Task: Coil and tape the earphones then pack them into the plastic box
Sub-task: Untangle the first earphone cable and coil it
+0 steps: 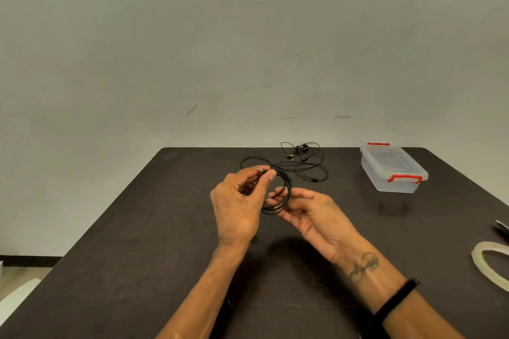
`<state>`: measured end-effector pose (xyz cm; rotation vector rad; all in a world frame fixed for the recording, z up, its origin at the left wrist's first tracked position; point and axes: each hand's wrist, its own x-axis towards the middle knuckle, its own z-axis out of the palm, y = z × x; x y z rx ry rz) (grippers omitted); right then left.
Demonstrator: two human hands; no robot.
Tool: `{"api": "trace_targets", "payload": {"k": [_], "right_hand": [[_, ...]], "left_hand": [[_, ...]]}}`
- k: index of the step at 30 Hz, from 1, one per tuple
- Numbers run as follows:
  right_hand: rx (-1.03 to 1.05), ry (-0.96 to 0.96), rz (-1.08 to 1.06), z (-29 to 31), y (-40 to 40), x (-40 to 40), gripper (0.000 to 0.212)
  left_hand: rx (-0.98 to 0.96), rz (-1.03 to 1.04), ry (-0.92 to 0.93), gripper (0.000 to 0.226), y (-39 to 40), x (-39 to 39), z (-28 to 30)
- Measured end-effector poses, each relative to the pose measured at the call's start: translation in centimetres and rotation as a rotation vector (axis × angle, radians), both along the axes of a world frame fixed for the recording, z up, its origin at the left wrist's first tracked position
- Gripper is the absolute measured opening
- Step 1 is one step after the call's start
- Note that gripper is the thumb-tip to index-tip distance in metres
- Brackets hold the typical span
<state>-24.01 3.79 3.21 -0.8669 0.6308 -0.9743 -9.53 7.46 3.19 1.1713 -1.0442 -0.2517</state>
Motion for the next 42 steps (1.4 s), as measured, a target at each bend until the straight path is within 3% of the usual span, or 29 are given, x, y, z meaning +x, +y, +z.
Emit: {"api": "trace_targets", "payload": {"k": [4, 7, 12, 14, 19, 25, 29, 34, 37, 40, 42], "right_hand": [[0.214, -0.272, 0.143, 1.2, 0.2, -0.6, 0.034], [0.146, -0.239, 0.116, 1.6, 0.4, -0.8, 0.037], [0.074, -0.161, 0.02, 1.0, 0.1, -0.6, 0.071], [0.083, -0.182, 0.017, 1.3, 0.2, -0.7, 0.063], [0.16, -0.187, 0.092, 2.0, 0.5, -0.8, 0.006], [0.19, -0.206, 0.124, 1.6, 0.6, -1.1, 0.017], [0.084, -0.058, 0.074, 0.8, 0.1, -1.1, 0.03], [-0.04, 0.138, -0.015, 0.1, 0.1, -0.7, 0.025], [-0.11, 0.216, 0.005, 0.2, 0.2, -0.6, 0.033], [-0.179, 0.27, 0.016, 0.4, 0.1, -0.9, 0.029], [-0.185, 0.267, -0.011, 0.3, -0.2, -1.1, 0.027]], "left_hand": [[-0.007, 0.044, -0.062, 0.016, 0.1, 0.2, -0.2], [-0.002, 0.046, -0.09, 0.016, 0.1, 0.3, -0.4], [0.005, 0.024, -0.144, 0.015, 0.1, -0.1, -0.6], [0.015, 0.028, -0.146, 0.013, -0.1, 0.1, -0.7], [0.051, -0.004, -0.122, 0.016, -0.4, 0.4, -0.9], [0.034, -0.044, -0.124, 0.013, 0.0, 0.2, -0.2], [0.043, -0.046, -0.142, 0.012, 0.2, -0.1, 0.1], [0.08, -0.041, -0.098, 0.01, 0.0, 0.7, 0.1], [0.065, -0.014, -0.091, 0.012, -0.1, 1.2, 0.3], [0.123, 0.008, 0.032, 0.01, -0.4, 2.3, 0.5], [0.24, -0.124, 0.269, 0.01, -0.5, 3.1, 0.4]]}}
